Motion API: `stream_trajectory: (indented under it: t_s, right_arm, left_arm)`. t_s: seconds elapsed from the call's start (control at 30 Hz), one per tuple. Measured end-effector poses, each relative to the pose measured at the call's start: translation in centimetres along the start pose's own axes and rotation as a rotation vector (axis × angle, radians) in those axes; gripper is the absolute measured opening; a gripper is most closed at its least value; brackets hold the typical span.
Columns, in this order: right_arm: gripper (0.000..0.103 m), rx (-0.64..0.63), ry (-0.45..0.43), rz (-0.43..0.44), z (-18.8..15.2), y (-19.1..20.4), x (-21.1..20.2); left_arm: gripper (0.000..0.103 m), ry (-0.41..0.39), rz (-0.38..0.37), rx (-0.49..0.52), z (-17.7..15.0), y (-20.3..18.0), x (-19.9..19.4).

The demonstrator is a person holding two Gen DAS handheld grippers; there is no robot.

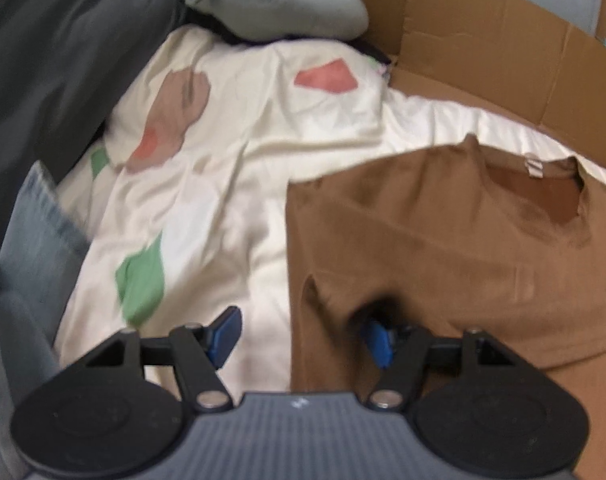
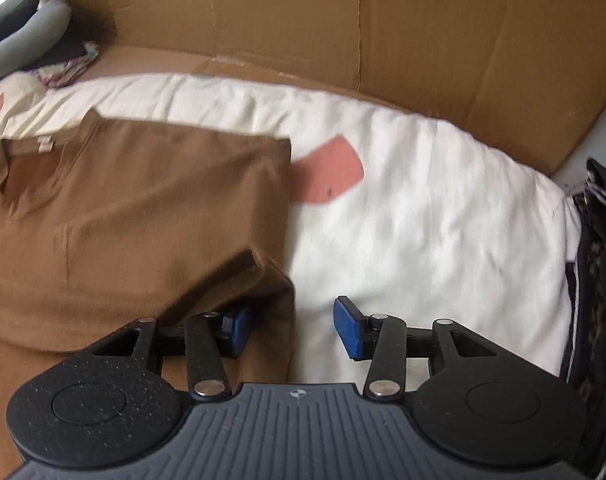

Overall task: Fold clothes
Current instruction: 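Move both tools to the folded edge and pinch it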

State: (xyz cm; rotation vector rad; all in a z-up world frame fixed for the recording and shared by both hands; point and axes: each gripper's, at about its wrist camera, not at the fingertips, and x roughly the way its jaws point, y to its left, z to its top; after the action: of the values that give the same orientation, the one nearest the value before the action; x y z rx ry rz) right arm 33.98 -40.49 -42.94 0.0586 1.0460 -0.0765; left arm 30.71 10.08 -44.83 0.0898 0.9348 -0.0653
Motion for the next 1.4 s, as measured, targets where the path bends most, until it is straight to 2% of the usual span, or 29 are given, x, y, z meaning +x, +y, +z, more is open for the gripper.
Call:
stream_trajectory:
  t_s: [0.27, 0.4, 0.57, 0.73, 0.77, 0.8, 0.87, 1.0, 1.07, 1.17, 1.23, 1.3, 1.37, 1.4]
  right_arm:
    - [0.050, 0.005, -0.038, -0.019, 1.4, 0.0, -0.5]
    - [0.050, -0.001, -0.090, -0.033, 2.1, -0.9, -2.4]
    - [0.049, 0.056, -0.139, 0.015, 1.5, -2.1, -4.0]
    - [0.049, 0.037, -0.129, 0.043, 0.4, -1.8, -4.6]
    - [0.047, 0.017, -0.117, 0.052, 0.3, -1.6, -4.4]
    - [0.041, -0.005, -0.105, 0.060, 0.2, -1.3, -4.2]
    - [0.039, -0.043, -0.094, 0.072, 0.2, -0.7, -3.6]
    - [0.039, -0.038, -0.077, 0.110, 0.7, -0.1, -2.4]
    - [0.039, -0.037, -0.069, 0.118, 0.8, 0.3, -1.8]
    - [0.034, -0.053, -0.053, 0.127, 0.9, 0.9, -1.1]
    - [0.027, -0.062, -0.046, 0.128, 1.0, 1.1, -0.7]
    - [0.014, -0.066, -0.049, 0.109, 1.0, 1.3, -0.7]
    - [0.003, -0.068, -0.055, 0.102, 1.0, 1.3, -0.7]
    - [0.003, -0.068, -0.058, 0.110, 1.0, 1.3, -0.8]
  left_arm:
    - [0.066, -0.046, -0.012, -0.055, 1.5, 1.0, 0.2]
    - [0.061, -0.064, -0.034, -0.061, 1.3, 1.0, -0.4]
    - [0.053, -0.075, -0.086, -0.057, 0.6, 0.6, -0.9]
    - [0.050, -0.090, -0.089, -0.046, 0.2, 0.3, -0.6]
    - [0.050, -0.089, -0.091, -0.051, 0.2, 0.4, -0.4]
    - [0.050, -0.089, -0.098, -0.048, 0.2, 0.4, -0.3]
    - [0.050, -0.089, -0.115, -0.039, 0.2, 0.4, -0.1]
    - [0.040, -0.095, -0.117, -0.040, 0.4, 0.5, -0.1]
    - [0.040, -0.104, -0.116, -0.040, 0.4, 0.5, -0.1]
    - [0.038, -0.111, -0.114, -0.030, 0.6, 0.4, 0.0]
    - [0.036, -0.113, -0.116, -0.021, 0.8, 0.1, 0.1]
    - [0.034, -0.117, -0.112, -0.018, 0.9, -0.1, 0.3]
    - [0.022, -0.107, -0.117, -0.029, 1.0, -0.2, 0.6]
    - [0.012, -0.105, -0.108, -0.032, 0.9, -0.3, 0.6]
